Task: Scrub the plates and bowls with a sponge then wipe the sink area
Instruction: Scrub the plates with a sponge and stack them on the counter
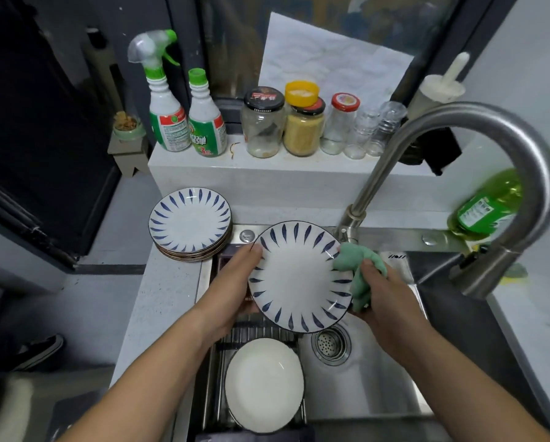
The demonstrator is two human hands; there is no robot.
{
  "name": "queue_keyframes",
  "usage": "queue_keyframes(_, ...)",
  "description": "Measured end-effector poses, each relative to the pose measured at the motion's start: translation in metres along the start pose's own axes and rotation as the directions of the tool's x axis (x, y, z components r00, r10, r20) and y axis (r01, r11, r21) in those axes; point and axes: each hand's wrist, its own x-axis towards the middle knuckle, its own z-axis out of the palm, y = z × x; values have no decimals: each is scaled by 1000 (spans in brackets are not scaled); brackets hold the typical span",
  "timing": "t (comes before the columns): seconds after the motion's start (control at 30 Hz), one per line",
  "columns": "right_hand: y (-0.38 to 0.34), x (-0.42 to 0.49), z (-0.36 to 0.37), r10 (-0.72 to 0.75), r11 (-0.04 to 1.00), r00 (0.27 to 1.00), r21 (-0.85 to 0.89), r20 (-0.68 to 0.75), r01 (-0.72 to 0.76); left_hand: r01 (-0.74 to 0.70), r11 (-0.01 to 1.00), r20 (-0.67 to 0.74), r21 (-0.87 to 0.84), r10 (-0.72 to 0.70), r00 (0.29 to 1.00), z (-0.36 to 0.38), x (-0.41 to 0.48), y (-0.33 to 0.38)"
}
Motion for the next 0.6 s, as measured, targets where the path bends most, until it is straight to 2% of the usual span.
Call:
queue_keyframes(0.1, -4, -16, -20, -25, 998, 1000, -61, 11, 26, -89, 995, 12, 52, 89, 996, 18, -19, 2)
queue_keyframes(0.17, -8, -30, -38, -37, 996, 998, -75, 51, 41, -168, 983, -36, 74, 171, 985, 36, -37, 5)
queue_keyframes(0.33, -8, -56, -88, -200, 944, 976, -249, 90, 216, -292, 926, -79, 239, 318, 945, 79, -76, 9)
queue_keyframes(0.43, -12, -74, -124, -269, 887, 947, -338, 173, 314, -359, 857, -79, 369, 414, 907, 109, -99, 14)
queue_keyframes(0.6, -27, -83, -182, -288, 872, 919, -324, 268, 367, -374, 697, -90, 612, 531, 843, 154, -122, 13)
